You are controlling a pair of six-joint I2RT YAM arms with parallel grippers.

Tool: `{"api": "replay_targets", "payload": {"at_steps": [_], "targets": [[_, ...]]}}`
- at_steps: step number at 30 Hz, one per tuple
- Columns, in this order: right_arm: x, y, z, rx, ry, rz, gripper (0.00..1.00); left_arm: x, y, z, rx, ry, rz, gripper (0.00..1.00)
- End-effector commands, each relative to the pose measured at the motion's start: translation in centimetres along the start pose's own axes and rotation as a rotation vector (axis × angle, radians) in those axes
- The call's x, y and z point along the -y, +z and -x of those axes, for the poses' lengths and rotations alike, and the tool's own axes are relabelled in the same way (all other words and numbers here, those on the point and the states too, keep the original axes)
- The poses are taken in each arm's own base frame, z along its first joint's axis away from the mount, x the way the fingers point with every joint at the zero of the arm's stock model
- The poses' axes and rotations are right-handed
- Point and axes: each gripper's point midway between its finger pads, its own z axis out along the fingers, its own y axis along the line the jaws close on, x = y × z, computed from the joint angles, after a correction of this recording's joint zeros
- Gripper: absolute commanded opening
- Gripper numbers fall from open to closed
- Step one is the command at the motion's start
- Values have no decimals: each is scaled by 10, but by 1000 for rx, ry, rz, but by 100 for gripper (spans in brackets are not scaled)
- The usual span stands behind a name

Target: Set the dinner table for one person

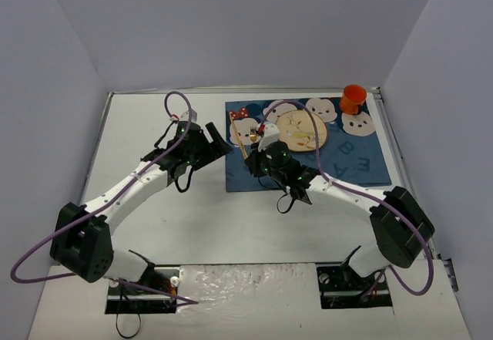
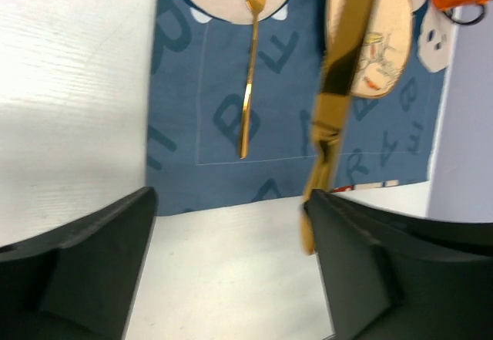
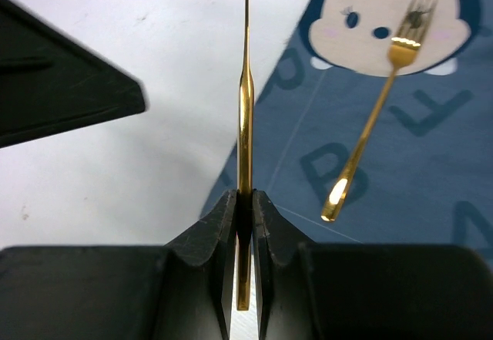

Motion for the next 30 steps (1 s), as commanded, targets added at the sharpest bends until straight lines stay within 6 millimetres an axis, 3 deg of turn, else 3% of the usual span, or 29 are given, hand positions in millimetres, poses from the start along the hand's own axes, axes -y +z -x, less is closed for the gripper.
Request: {"api": "replay_targets", "payload": {"at_steps": [1, 5, 8, 11, 16, 24, 30], "targets": [[54, -28, 34, 92, -28, -185, 0, 4, -37, 28, 82, 111, 38, 89], [121, -56, 31, 56, -1, -372, 0, -31, -56, 46, 83, 181, 175, 97], [152, -72, 31, 38, -5, -464, 0, -48, -69, 53, 63, 207, 214, 97], [197, -90, 33, 14, 42, -569, 0, -70, -85, 69, 57, 220, 259, 97], [256, -111, 39, -24, 52, -752, 0, -88, -102, 76, 31, 302, 315, 97], [315, -121, 44, -151, -105, -983, 0, -118, -114, 76, 16, 376, 384, 97], [338, -112, 46, -233, -235, -1021, 0, -131, -123, 76, 47, 346, 398, 97]]}}
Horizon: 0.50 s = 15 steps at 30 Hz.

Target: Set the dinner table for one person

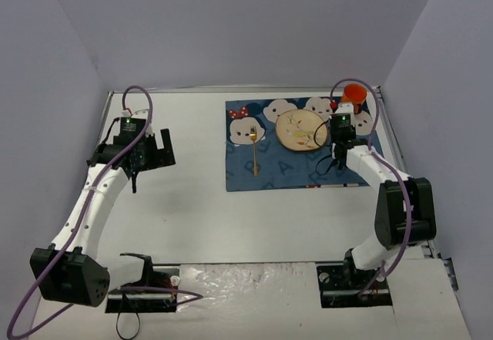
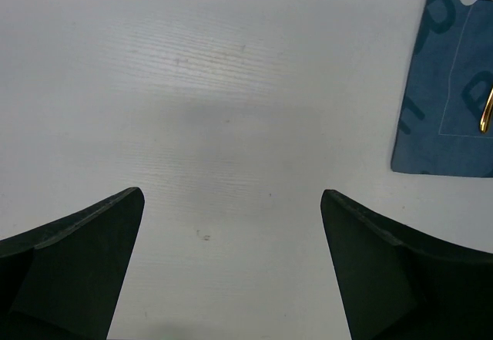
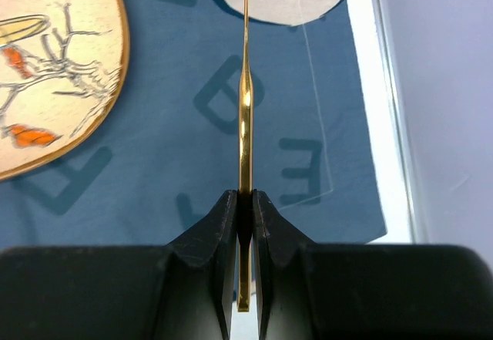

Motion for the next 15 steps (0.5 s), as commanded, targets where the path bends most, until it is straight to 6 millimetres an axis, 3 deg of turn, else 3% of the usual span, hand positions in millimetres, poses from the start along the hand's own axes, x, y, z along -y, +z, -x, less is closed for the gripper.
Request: {"api": "replay_targets", "payload": {"at_steps": [1, 5, 15], "targets": [[23, 11, 40, 87, -99, -100, 0, -10, -15, 11, 82, 14, 13, 97], [14, 25, 34, 78, -134, -34, 0, -13, -14, 6, 83, 14, 20, 97], [37, 60, -6, -22, -175, -113, 0, -24, -14, 7, 89, 9, 77, 97]]}}
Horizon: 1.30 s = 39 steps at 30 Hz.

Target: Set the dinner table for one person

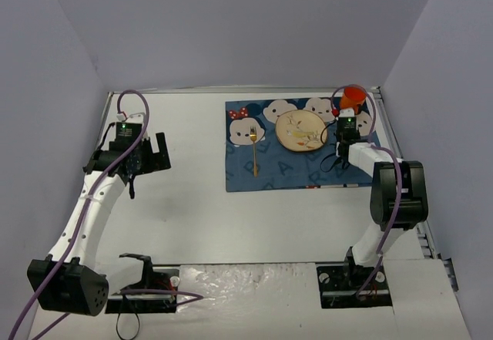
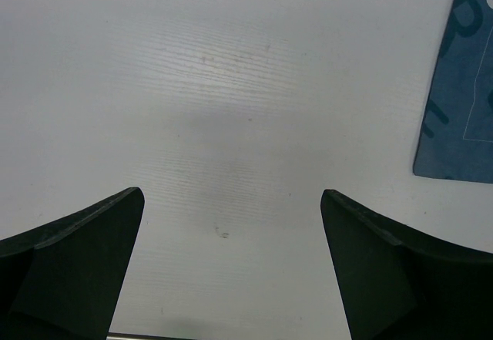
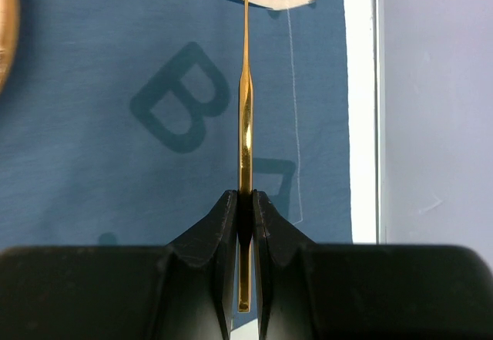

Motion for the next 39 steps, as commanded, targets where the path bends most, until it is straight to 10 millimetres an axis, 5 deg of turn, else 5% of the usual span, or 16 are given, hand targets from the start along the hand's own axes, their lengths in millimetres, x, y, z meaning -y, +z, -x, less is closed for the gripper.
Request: {"api": "replay_targets", "payload": {"at_steps": [1, 22, 33, 39], "targets": [[19, 9, 18, 56, -8, -79, 0, -6, -5, 13, 62, 0, 23, 97], [18, 34, -2, 2, -119, -169, 0, -9, 1, 10, 43, -1, 42, 97], [-3, 37, -7, 2, -128, -79, 28, -10, 1, 9, 40, -2, 42, 97], [-1, 23, 7, 50, -72, -48, 37, -10, 0, 9, 44, -2, 44, 97]]}}
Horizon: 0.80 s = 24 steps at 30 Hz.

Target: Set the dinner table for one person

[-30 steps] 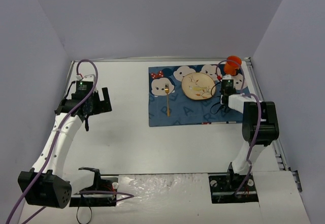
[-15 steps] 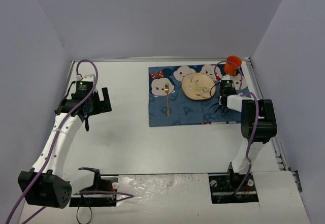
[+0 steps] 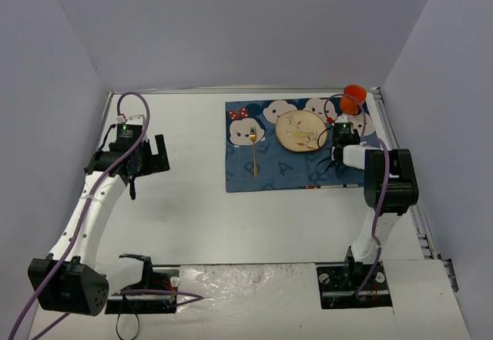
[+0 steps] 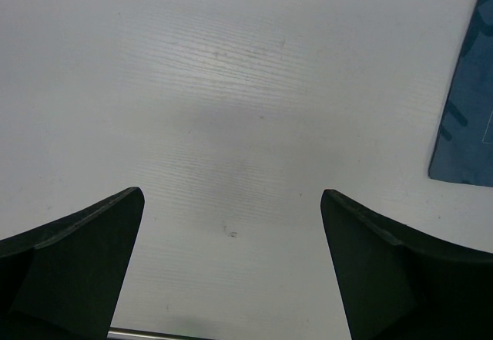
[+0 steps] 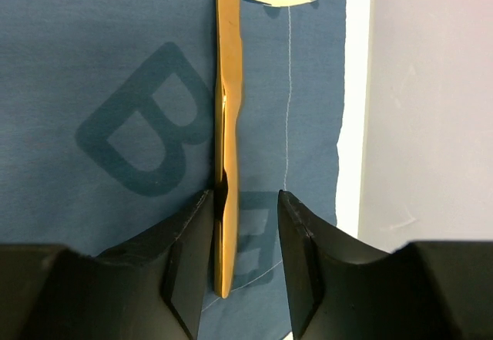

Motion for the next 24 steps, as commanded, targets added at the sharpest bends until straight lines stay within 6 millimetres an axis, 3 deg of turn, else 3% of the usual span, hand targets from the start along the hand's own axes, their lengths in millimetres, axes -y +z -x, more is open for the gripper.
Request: {"api": "replay_targets", "payload": {"at_steps": [1, 10, 12, 19, 24], "targets": [[6, -22, 30, 105, 93, 54, 38, -2, -4, 14, 54, -2, 5, 97], [35, -65, 81, 295, 277, 163, 42, -2, -3, 13, 48, -1, 6, 97], [42, -66, 84, 312, 323, 200, 44, -2, -3, 13, 47, -1, 6, 97], [30, -74, 98, 358, 423, 381, 45, -3, -1, 13, 48, -1, 10, 97], [34, -105, 115, 422, 538, 457, 53, -3, -3, 16, 64, -7, 6, 97]]}}
